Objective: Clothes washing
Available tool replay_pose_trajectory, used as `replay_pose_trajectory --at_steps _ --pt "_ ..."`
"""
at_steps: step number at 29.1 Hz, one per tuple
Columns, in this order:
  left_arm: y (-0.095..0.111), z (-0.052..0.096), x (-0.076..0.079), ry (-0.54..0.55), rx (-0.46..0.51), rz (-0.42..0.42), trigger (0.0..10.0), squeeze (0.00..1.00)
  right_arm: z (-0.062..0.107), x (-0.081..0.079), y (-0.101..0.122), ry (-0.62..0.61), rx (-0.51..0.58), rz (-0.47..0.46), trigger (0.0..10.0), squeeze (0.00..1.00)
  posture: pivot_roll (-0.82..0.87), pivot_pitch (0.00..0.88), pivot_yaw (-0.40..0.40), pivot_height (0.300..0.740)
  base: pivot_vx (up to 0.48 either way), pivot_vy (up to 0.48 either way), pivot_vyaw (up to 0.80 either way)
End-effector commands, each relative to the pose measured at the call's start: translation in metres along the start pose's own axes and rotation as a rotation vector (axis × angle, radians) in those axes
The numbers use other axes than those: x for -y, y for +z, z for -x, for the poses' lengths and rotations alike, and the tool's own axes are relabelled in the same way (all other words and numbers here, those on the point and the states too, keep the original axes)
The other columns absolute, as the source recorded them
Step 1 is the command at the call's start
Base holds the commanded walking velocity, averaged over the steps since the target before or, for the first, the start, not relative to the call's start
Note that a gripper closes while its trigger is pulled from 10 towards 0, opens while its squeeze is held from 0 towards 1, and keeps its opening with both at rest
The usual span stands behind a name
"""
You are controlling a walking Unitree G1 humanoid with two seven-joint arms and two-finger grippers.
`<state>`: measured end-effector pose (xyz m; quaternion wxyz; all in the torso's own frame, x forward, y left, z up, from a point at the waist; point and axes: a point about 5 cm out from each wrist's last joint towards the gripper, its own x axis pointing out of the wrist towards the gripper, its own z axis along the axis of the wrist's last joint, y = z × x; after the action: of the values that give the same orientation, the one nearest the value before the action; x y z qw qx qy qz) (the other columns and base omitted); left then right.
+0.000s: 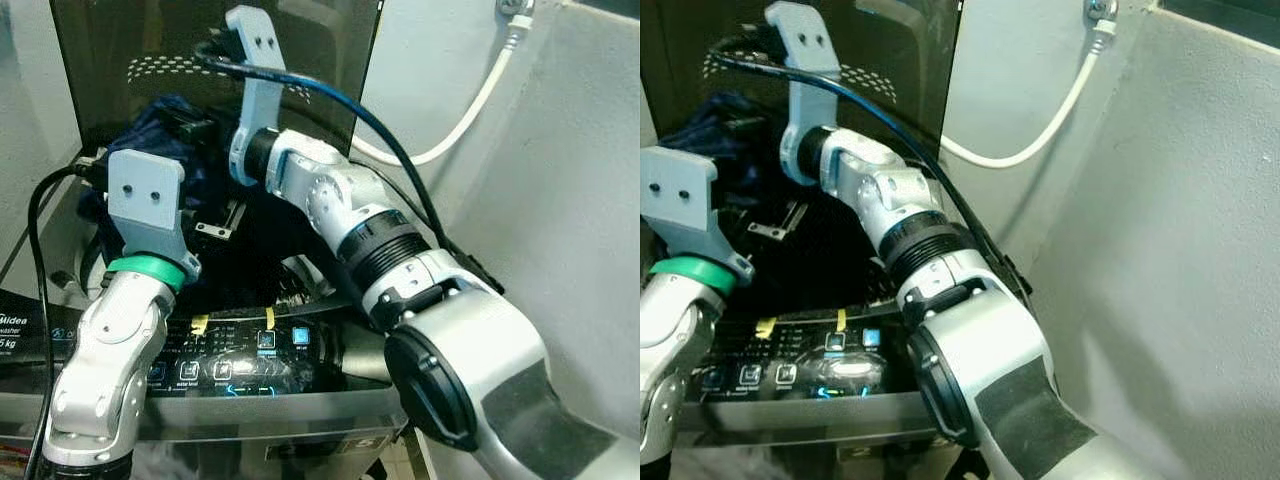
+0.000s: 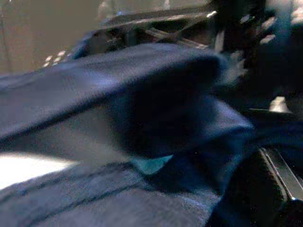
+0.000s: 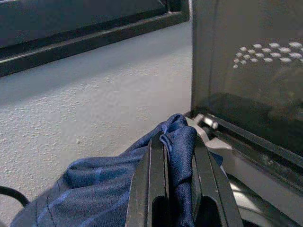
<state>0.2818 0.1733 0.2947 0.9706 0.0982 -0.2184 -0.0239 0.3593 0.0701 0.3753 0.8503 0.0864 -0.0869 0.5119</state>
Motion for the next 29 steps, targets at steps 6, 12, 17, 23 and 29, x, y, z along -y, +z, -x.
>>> replay_pose_trajectory --at_steps 6,12,17,23,29 --pt "-0.008 0.02 -0.027 -0.026 -0.121 -0.225 10.0 0.0 0.0 0.005 -0.011 -0.074 -0.028 -0.003 10.0 0.0 0.05 0.035 -0.072 0.74 0.0 0.0 0.0" --pt "0.011 0.015 -0.02 -0.004 0.04 -0.104 10.0 0.0 0.001 0.007 0.001 -0.089 0.087 -0.076 10.0 0.0 0.05 0.035 -0.072 0.74 0.0 0.0 0.0" --pt "0.015 0.011 -0.012 0.028 0.073 -0.008 10.0 0.0 0.011 0.018 0.045 -0.097 0.385 -0.324 10.0 0.0 0.07 0.043 -0.081 0.74 0.0 0.0 0.0" --pt "0.014 0.005 -0.012 0.061 0.045 -0.028 10.0 0.0 0.052 0.054 0.092 -0.149 0.601 -0.34 10.0 0.0 0.06 0.045 -0.077 0.74 0.0 0.0 0.0" --pt "0.011 0.001 -0.016 0.042 0.012 0.014 10.0 0.0 0.086 0.082 0.087 -0.281 0.552 -0.095 10.0 0.0 0.04 0.039 -0.049 0.74 0.0 0.0 0.0"
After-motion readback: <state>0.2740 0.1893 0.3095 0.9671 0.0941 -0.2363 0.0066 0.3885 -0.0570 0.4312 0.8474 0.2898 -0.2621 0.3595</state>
